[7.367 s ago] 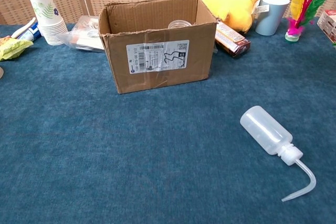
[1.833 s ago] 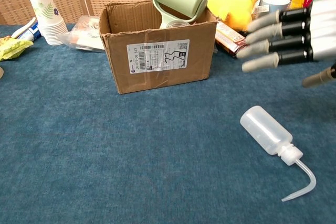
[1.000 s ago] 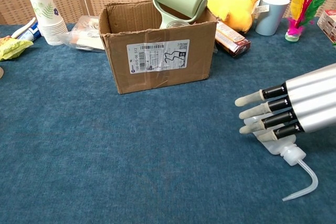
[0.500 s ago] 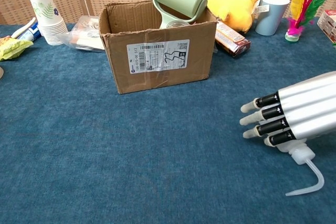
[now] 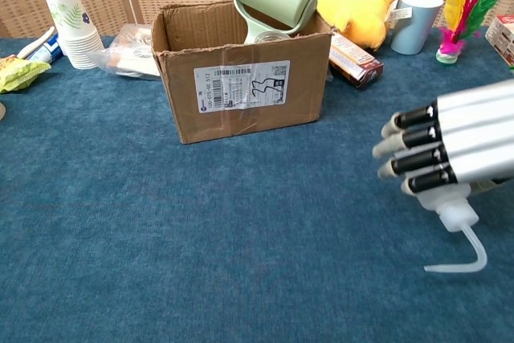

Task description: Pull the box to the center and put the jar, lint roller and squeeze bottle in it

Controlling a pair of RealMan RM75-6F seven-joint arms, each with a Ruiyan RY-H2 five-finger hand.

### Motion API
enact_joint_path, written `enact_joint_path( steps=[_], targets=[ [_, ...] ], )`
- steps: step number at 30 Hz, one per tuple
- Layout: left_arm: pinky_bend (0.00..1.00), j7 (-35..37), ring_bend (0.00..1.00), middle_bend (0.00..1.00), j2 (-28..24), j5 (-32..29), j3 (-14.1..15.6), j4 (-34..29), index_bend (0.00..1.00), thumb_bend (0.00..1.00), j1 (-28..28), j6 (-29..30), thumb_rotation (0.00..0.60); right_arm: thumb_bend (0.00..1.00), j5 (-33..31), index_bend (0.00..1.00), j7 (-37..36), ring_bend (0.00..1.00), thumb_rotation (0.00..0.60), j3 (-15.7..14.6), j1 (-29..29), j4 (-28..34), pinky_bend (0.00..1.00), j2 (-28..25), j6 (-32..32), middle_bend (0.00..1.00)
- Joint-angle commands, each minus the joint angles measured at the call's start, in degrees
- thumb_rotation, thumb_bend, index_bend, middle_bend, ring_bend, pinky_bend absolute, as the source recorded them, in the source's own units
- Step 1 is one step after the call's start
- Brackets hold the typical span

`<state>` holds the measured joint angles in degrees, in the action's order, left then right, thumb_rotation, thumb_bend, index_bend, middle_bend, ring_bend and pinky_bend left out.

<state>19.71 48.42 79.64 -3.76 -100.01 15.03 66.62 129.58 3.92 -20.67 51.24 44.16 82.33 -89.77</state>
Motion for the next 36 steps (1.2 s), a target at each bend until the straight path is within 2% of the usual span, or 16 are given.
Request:
enact_joint_path(
  steps=[1,12,20,24,29,36],
  targets=[
    [0.08,-0.03,0.0,0.0,0.01,-0.07,-0.01,0.01,0.0,0.05,0.0,-0.01,0.6,0.37,-2.85,0.45,-1.5,0.26,0.6,2.28,-1.8,1.85,0.36,-1.12,-3.17,0.34],
    [0.09,-0.38,0.0,0.0,0.09,-0.07,0.08,-0.18,0.0,0.05,0.15,-0.24,0.6,0.35,-12.61,0.45,-8.19,0.27,0.6,9.37,-6.35,6.38,0.37,-3.16,-9.11,0.35],
    [0.09,-0.52,0.0,0.0,0.05,-0.14,0.11,-0.32,0.0,0.05,0.15,-0.22,0.6,0.34,-20.27,0.48,-13.36,0.29,0.6,16.08,-7.63,16.9,0.39,-5.01,-9.49,0.37],
    [0.09,-0.42,0.0,0.0,0.02,-0.2,0.09,-0.26,0.0,0.05,0.18,-0.27,0.6,0.34,-23.88,0.48,-13.22,0.29,0.6,20.01,-6.91,23.85,0.39,-5.63,-7.16,0.38],
    [0.09,-0.2,0.0,0.0,-0.04,0.0,0.13,-0.3,0.0,0.05,0.2,-0.29,0.6,0.34,-26.12,0.48,-10.12,0.29,0.6,23.52,-5.15,29.44,0.39,-5.83,-3.0,0.38],
    [0.09,0.77,0.0,0.0,-0.26,0.33,0.09,-0.04,0.0,0.05,-0.02,0.23,0.6,0.32,-31.62,0.48,-1.77,0.29,0.6,29.0,-1.74,35.33,0.39,-3.03,6.06,0.38]
  ],
)
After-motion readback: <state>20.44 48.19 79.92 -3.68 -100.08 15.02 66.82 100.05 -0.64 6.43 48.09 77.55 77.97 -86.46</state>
